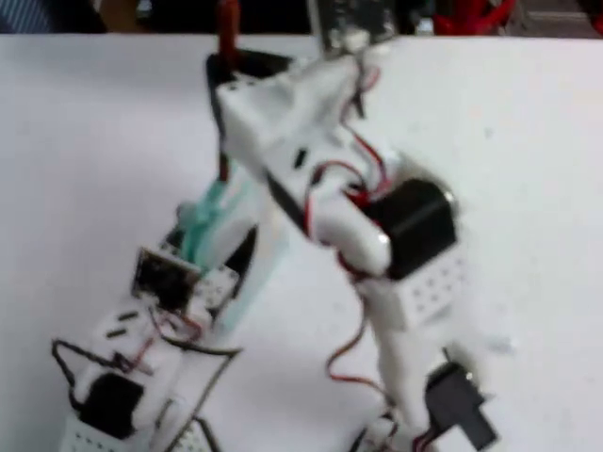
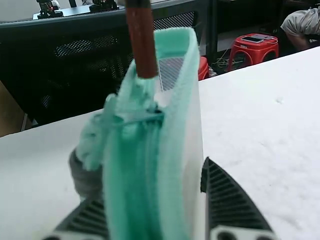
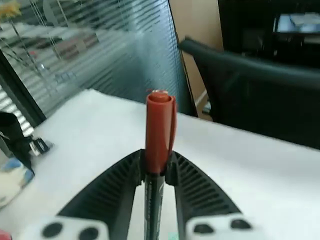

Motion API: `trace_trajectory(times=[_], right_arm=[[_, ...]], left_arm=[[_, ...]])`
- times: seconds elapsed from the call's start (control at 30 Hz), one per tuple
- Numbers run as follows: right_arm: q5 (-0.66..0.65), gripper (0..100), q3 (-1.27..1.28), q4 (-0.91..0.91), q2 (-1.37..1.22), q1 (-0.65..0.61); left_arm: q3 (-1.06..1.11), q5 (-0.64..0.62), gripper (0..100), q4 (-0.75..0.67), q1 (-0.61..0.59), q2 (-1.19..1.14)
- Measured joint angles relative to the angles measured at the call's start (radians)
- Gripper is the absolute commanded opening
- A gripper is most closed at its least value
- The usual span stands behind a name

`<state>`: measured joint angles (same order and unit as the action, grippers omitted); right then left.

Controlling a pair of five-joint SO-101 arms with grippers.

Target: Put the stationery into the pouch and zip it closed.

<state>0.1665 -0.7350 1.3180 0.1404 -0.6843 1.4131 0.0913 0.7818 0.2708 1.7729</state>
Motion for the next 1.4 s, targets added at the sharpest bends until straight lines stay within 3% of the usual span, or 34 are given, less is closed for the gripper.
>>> trace_trajectory(times=[0.3, 0.5, 0.77, 0.97, 1.13, 1.3, 1.4], right_arm=[[0.000, 2.9, 0.046, 0.187, -0.023, -0.025], [0.000, 32.5, 0.058, 0.233, -0.017, -0.061], [-0.002, 28.1, 0.058, 0.236, 0.048, 0.020], [-0.094, 28.0, 0.058, 0.239, 0.081, 0.025], [-0.112, 27.9, 0.063, 0.350, 0.101, 0.201], [-0.135, 27.9, 0.287, 0.387, 0.112, 0.526], [-0.298, 27.9, 0.486, 0.377, 0.110, 0.698]], left_arm=[[0.000, 0.000, 19, 0.000, 0.002, 0.000], [0.000, 0.000, 19, 0.000, 0.002, 0.000], [0.000, 0.000, 18, 0.000, 0.000, 0.000], [0.000, 0.000, 18, 0.000, 0.000, 0.000], [0.000, 0.000, 18, 0.000, 0.000, 0.000], [0.000, 0.000, 18, 0.000, 0.000, 0.000], [0.000, 0.000, 18, 0.000, 0.000, 0.000]])
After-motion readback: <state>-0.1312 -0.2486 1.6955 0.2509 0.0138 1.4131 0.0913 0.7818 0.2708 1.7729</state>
